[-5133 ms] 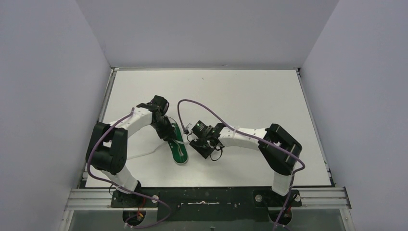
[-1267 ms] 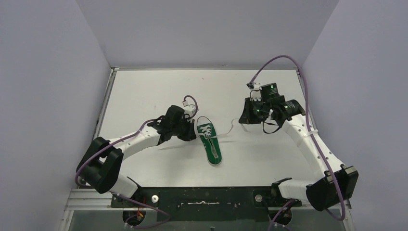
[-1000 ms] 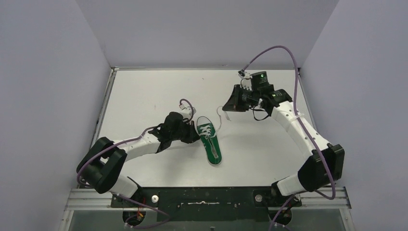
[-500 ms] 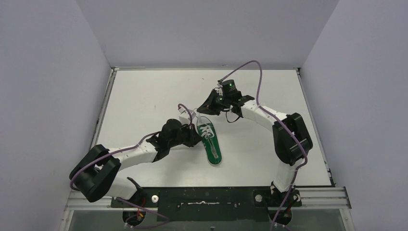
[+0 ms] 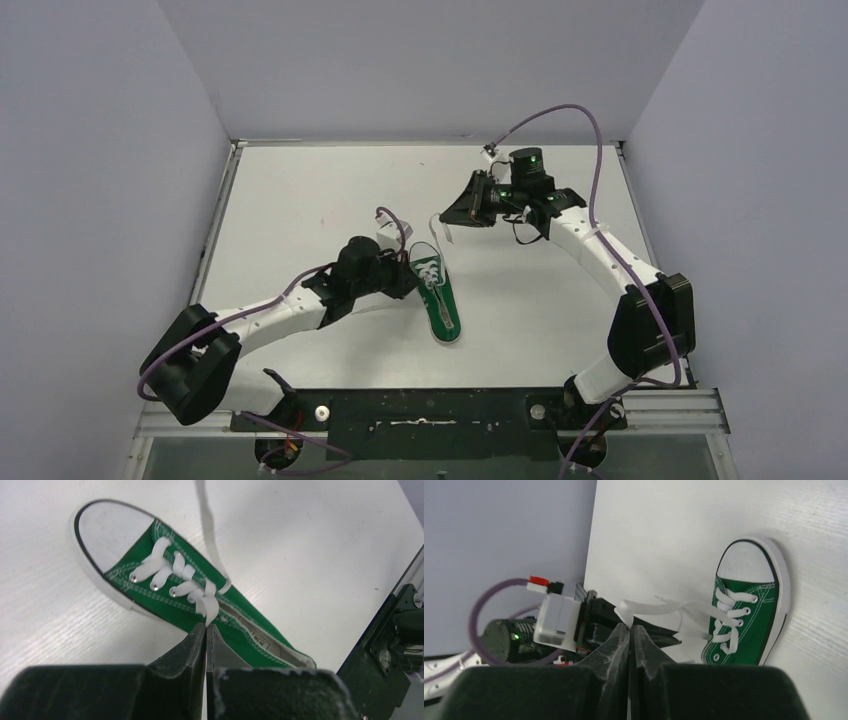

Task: Tie the shoes

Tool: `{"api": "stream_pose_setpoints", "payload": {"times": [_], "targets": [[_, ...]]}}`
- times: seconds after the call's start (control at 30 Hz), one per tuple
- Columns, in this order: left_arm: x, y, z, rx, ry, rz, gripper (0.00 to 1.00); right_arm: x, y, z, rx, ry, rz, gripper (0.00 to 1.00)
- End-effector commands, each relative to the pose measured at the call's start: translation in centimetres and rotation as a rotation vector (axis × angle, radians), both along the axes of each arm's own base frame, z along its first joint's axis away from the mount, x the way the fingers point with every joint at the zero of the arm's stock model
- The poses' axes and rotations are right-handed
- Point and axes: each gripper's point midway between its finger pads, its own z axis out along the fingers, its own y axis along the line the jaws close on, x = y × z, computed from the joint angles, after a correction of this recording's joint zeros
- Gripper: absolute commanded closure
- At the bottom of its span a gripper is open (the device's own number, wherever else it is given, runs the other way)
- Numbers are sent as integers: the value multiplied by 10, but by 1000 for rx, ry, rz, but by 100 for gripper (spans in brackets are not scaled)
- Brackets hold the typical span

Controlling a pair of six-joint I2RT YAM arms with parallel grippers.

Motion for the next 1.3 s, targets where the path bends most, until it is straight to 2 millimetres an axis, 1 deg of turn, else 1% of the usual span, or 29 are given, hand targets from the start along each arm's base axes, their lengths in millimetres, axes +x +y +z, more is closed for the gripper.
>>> {"api": "stream_pose_setpoints", "payload": {"times": [0.0, 0.07, 0.17, 0.3, 0.5, 0.57, 0.7, 0.87, 1.0, 1.17, 1.27], "targets": [[18, -25, 44, -37, -122, -109, 100, -47, 2, 6, -26, 0, 237, 100], [22, -30, 43, -14, -107, -127, 100, -53, 0, 14, -25, -11, 258, 100], [25, -38, 47, -38, -105, -152, 100, -54, -1, 31, -3, -44, 245, 100], [30, -37, 52, -101, -125, -135, 100, -56, -2, 47, 15, -31, 212, 100], [38, -33, 45, -194, -92, -114, 100, -63, -3, 66, 66, 8, 165, 100], [38, -35, 46, -218, -102, -119, 100, -67, -1, 75, 109, 21, 167, 100], [38, -40, 44, -257, -91, -127, 100, -67, 2, 91, 168, 22, 151, 100], [34, -50, 45, -305, -80, -165, 100, -60, 5, 91, 192, 27, 141, 100], [34, -50, 43, -307, -79, -172, 100, -54, 6, 92, 186, 20, 132, 100], [29, -55, 45, -325, -78, -216, 100, -49, 6, 86, 170, 22, 113, 100], [25, -55, 44, -339, -75, -232, 99, -45, 4, 87, 156, 13, 97, 100]]}}
